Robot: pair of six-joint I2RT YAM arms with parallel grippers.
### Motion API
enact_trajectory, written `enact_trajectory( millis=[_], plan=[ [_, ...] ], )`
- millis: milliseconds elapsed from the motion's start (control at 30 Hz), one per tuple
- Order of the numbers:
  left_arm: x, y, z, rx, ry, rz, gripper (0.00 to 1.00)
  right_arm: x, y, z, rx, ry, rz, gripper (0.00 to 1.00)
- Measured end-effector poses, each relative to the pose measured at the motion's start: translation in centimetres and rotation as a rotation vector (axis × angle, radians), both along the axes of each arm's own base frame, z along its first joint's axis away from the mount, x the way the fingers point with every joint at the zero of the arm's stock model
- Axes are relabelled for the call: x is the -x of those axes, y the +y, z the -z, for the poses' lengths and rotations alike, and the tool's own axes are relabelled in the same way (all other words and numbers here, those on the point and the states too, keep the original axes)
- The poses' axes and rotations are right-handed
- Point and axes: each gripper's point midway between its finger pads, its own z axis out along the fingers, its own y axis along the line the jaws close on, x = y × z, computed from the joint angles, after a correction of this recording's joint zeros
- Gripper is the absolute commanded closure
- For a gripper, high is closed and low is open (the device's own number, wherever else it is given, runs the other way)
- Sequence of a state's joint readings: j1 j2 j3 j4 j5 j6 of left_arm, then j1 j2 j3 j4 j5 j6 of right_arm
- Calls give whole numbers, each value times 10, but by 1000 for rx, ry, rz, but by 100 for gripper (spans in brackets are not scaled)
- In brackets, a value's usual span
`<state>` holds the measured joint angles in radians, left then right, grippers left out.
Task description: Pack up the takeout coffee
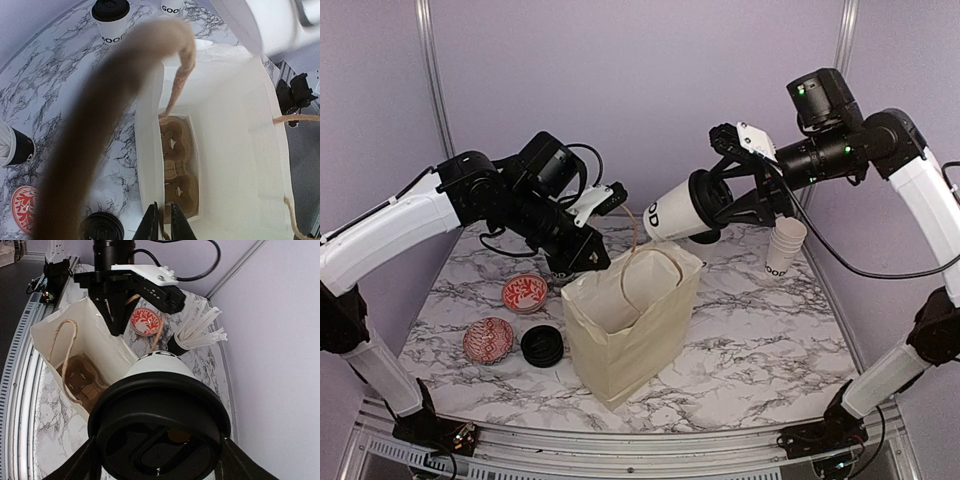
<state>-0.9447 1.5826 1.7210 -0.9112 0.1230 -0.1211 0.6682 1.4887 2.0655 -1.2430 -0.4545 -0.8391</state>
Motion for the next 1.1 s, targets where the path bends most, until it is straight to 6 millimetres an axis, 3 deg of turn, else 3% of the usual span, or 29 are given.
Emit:
enact_trajectory(
  millis=[67, 300, 667, 833, 900, 1100],
  plan=[
    [-3, -4, 2, -8, 2, 4, 99, 15, 10, 7, 24, 7, -55, 40],
    [-13, -18, 0, -31, -21, 55, 100, 45, 27, 30, 119, -5, -144, 43],
    [-25, -37, -11, -87, -143, 226, 100, 36, 40, 64, 251, -6, -106, 44],
    [-38, -42, -4, -140, -189, 251, 99, 32, 41, 76, 289, 12, -83, 45],
    [-41, -44, -2, -151, -193, 258, 94, 31, 40, 77, 295, 13, -70, 46],
    [-42, -46, -10, -130, -200, 264, 65, 32, 41, 79, 327, -8, -37, 48]
  ],
)
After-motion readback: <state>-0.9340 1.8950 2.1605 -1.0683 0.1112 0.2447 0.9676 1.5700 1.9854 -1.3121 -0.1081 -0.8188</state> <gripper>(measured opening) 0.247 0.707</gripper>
